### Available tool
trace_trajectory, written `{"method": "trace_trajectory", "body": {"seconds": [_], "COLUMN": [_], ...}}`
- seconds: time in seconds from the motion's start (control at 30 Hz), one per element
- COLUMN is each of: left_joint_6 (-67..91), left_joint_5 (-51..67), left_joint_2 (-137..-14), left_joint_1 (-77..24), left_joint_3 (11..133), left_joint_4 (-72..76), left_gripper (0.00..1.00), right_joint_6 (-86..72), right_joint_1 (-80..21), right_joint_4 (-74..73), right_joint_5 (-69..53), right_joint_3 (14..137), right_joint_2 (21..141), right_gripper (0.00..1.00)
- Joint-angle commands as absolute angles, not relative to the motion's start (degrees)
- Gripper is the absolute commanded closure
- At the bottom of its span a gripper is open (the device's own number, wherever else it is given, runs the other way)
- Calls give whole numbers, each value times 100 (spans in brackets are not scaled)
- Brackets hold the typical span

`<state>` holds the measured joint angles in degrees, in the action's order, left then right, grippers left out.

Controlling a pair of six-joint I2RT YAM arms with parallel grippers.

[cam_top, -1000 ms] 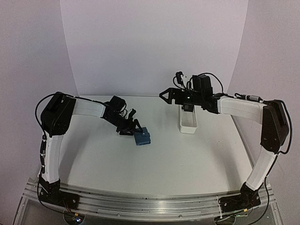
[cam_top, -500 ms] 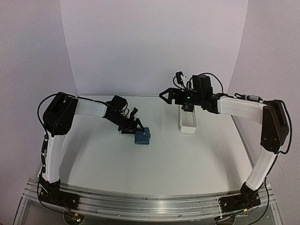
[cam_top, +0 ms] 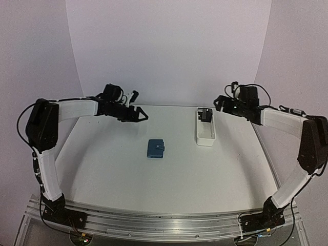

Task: Put the credit cards into the card holder
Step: Reset both arms

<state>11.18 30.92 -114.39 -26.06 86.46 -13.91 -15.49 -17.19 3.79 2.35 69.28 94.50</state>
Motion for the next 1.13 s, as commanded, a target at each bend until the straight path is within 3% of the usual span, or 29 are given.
{"method": "trace_trajectory", "body": {"seconds": [0.0,0.07,0.17,0.27,0.37,0.57,0.83,1.1], "left_joint_6": [651,393,-220,-118,658,1090,1439,1656], "left_joint_5": [1586,212,-647,-664,-278,394,-311,-403], "left_joint_2": [-9570,-8954,-8322,-7445,-7009,-6141,-5132,-5138], "left_joint_1": [-1846,-1794,-1769,-1606,-1169,-170,-26,-26], "left_joint_3": [7874,6979,5535,3681,2708,348,675,519], "left_joint_4": [-946,-525,538,1710,2556,5447,2977,3313], "left_gripper": [11,1,0,1,0,1,0,0], "right_joint_6": [-1329,-860,-369,-604,-316,-225,-97,-47], "right_joint_1": [-340,39,175,185,185,185,185,189], "right_joint_4": [571,998,1855,2886,4004,4649,5756,5868], "right_joint_5": [1188,1266,1491,1878,1256,1280,790,475], "right_joint_3": [5800,5018,3732,2302,1173,334,155,36], "right_joint_2": [8071,7477,6657,5693,5208,5192,6001,5857], "right_gripper": [2,2,2,2,2,2,2,2]}}
